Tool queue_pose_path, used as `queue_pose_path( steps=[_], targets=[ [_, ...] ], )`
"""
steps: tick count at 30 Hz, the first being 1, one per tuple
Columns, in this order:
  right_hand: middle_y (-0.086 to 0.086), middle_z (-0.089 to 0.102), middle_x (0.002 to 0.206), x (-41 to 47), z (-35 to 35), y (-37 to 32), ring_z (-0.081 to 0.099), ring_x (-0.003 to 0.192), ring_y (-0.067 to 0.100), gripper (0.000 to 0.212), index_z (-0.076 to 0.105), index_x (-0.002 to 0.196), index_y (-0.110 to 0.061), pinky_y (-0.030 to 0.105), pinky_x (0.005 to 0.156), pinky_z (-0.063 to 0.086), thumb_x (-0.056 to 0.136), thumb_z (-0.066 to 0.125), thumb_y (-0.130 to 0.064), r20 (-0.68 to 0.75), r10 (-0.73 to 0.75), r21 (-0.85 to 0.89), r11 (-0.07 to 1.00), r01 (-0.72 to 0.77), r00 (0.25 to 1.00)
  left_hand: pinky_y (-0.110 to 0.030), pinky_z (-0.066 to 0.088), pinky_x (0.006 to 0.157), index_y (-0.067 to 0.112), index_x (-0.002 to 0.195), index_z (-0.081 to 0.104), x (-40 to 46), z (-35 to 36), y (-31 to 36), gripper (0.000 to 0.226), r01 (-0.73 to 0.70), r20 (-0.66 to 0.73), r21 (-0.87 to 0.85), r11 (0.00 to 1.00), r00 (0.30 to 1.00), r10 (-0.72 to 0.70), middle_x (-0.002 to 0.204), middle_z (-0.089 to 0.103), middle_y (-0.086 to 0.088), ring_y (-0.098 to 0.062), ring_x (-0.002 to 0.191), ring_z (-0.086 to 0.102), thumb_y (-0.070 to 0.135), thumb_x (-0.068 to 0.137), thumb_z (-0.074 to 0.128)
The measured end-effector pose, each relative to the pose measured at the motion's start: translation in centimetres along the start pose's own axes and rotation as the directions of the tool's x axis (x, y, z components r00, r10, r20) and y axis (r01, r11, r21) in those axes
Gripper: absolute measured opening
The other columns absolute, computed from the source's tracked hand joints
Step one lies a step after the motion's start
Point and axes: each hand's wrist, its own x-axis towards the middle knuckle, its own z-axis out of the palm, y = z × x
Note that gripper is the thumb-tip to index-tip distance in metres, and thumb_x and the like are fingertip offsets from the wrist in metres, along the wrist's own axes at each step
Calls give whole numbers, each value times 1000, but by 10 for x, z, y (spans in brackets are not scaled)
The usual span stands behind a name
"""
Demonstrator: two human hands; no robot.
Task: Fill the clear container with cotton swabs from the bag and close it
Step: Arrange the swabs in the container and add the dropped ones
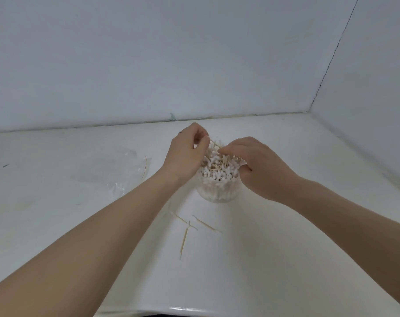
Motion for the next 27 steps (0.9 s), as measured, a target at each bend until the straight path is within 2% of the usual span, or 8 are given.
queue_pose_path(
  steps=[7, 11, 14, 18, 21, 23, 25, 27],
  targets=[
    [3, 65, 110, -4, -2, 1, 56, 104, 26, 59, 66, 122, -10, 42, 88, 50, 72, 45, 12, 36, -57, -76, 995, 59, 998, -28, 50, 86, 18, 97, 69, 0, 5, -3, 11, -39, 56, 47, 998, 998, 36, 98, 67, 4, -13, 96, 63, 17, 99, 59],
    [-5, 60, 127, -2, -7, 3, 49, 118, 15, 66, 57, 136, -18, 29, 100, 41, 78, 44, 12, 1, 61, 2, 998, -61, 998, -26, 46, 86, 23, 97, 70, -7, 7, -7, 16, 2, 54, 37, 999, 999, -4, 105, 62, -3, -11, 98, 57, 13, 98, 57],
    [-5, 64, 125, -3, -7, -1, 49, 120, 15, 59, 63, 129, -17, 29, 100, 41, 79, 44, 10, 51, 76, 13, 997, -76, 996, -26, 45, 76, 22, 85, 63, -5, 4, -4, 13, 47, 31, -56, 997, 998, -45, 95, 64, 1, -12, 85, 57, 14, 94, 59],
    [-12, 68, 115, 2, -8, -7, 56, 109, 2, 56, 65, 125, -23, 7, 88, 38, 82, 45, 7, 47, 254, 206, 944, -258, 966, -12, 37, 59, 16, 82, 57, -4, 0, 6, 15, 122, 29, -205, 971, 992, -119, 78, 53, 7, -1, 62, 44, 13, 96, 56],
    [-16, 69, 116, 4, -8, -12, 57, 105, -11, 54, 65, 121, -27, 0, 81, 40, 83, 47, 8, 97, 318, 352, 875, -331, 943, -24, 41, 74, 16, 82, 58, -6, -1, 5, 14, 173, 18, -310, 935, 984, -176, 81, 54, 5, -8, 76, 49, 16, 95, 56],
    [-18, 67, 119, 2, -9, -14, 56, 109, -11, 56, 65, 121, -29, 3, 81, 41, 84, 46, 7, 131, 302, 352, 876, -329, 944, -34, 43, 83, 19, 77, 58, -7, -1, 1, 17, 222, 6, -389, 894, 971, -238, 82, 56, 5, -12, 85, 53, 19, 93, 57],
    [-11, 65, 121, 0, -8, -15, 55, 113, 1, 57, 63, 126, -29, 8, 86, 40, 85, 44, 5, 138, 249, 245, 929, -277, 959, -38, 43, 84, 21, 70, 57, -8, -1, -1, 19, 266, -4, -457, 849, 954, -301, 80, 57, 7, -14, 89, 54, 18, 89, 55],
    [-1, 61, 121, 0, -6, -17, 54, 113, 15, 59, 62, 130, -27, 23, 94, 43, 83, 43, 3, 149, 167, 96, 979, -182, 975, -39, 44, 84, 22, 66, 57, -9, -1, 1, 17, 315, 3, -516, 797, 931, -366, 86, 58, 5, -15, 90, 54, 20, 83, 55]
  ],
)
